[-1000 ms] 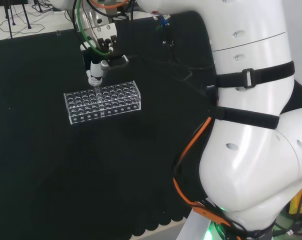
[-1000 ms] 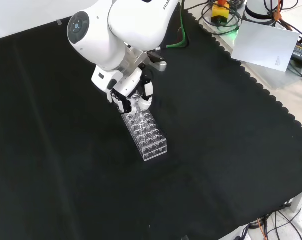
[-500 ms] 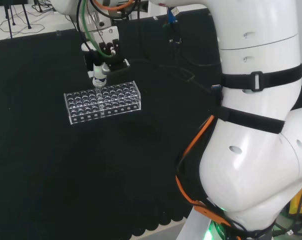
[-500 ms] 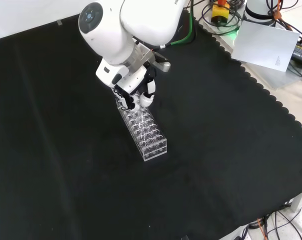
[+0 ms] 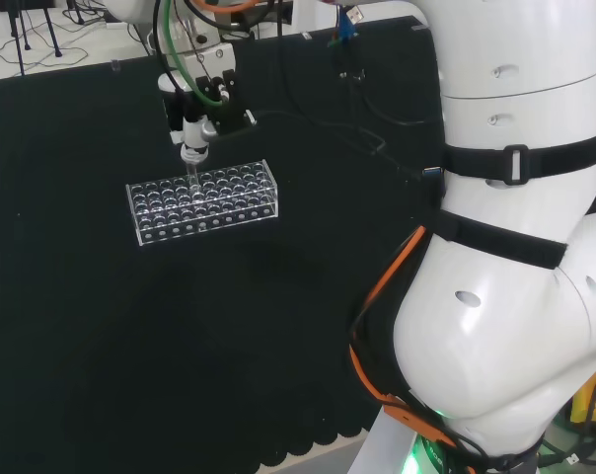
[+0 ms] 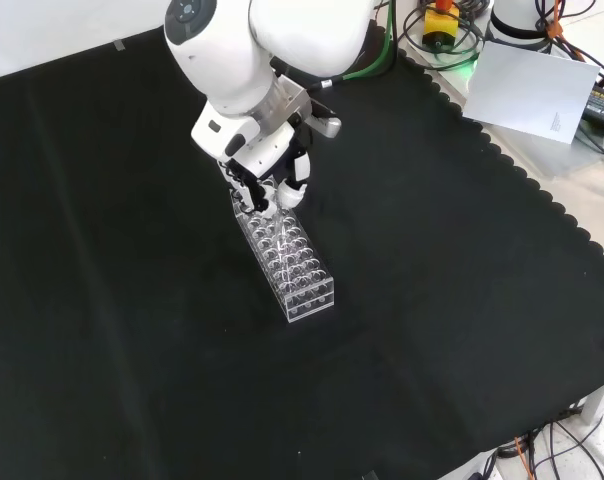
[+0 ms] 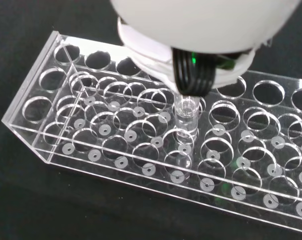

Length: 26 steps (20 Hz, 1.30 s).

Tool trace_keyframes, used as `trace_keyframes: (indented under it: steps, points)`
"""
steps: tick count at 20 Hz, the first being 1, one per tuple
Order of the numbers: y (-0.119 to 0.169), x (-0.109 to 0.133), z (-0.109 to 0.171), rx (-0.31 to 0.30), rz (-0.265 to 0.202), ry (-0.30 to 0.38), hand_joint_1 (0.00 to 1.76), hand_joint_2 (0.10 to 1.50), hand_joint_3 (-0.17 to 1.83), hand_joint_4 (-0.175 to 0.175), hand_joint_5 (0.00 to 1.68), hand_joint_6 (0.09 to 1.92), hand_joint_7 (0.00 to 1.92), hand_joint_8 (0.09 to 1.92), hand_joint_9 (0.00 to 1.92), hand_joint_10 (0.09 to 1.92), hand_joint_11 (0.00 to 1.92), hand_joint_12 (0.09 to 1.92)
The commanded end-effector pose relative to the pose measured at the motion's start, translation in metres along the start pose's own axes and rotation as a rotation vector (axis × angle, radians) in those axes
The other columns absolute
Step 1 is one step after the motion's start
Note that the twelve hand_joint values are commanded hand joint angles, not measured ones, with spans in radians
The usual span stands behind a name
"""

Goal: Pick up the test tube.

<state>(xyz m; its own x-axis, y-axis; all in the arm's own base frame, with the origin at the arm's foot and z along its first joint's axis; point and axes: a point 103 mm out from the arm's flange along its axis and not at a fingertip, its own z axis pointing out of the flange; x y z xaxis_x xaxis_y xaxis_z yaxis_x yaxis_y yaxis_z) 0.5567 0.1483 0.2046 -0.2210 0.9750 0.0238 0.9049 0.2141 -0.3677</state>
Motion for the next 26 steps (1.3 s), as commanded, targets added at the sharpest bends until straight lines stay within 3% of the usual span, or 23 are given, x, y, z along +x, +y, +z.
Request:
trace_keyframes:
  steps: [1, 5, 10, 16, 26]
  points:
    - [-0.002, 0.001, -0.012, -0.003, -0.011, 0.003, 1.45, 0.48, 0.82, -0.175, 1.43, 0.33, 1.49, 0.53, 1.48, 0.33, 1.38, 1.05]
    - [-0.004, -0.004, -0.014, -0.015, -0.014, 0.013, 1.45, 0.53, 0.76, -0.175, 1.43, 0.18, 1.48, 0.59, 1.45, 0.41, 1.38, 1.06]
    - [-0.005, -0.006, -0.02, -0.016, -0.019, 0.02, 1.45, 0.53, 0.76, -0.175, 1.43, 0.16, 1.48, 0.6, 1.45, 0.41, 1.38, 1.06]
    - [-0.015, -0.007, -0.052, -0.017, -0.043, 0.026, 1.45, 0.53, 0.76, -0.175, 1.43, 0.15, 1.47, 0.6, 1.45, 0.41, 1.38, 1.06]
    - [-0.03, -0.012, -0.079, -0.018, -0.055, 0.051, 1.45, 0.53, 0.76, -0.175, 1.44, 0.14, 1.47, 0.61, 1.45, 0.41, 1.38, 1.06]
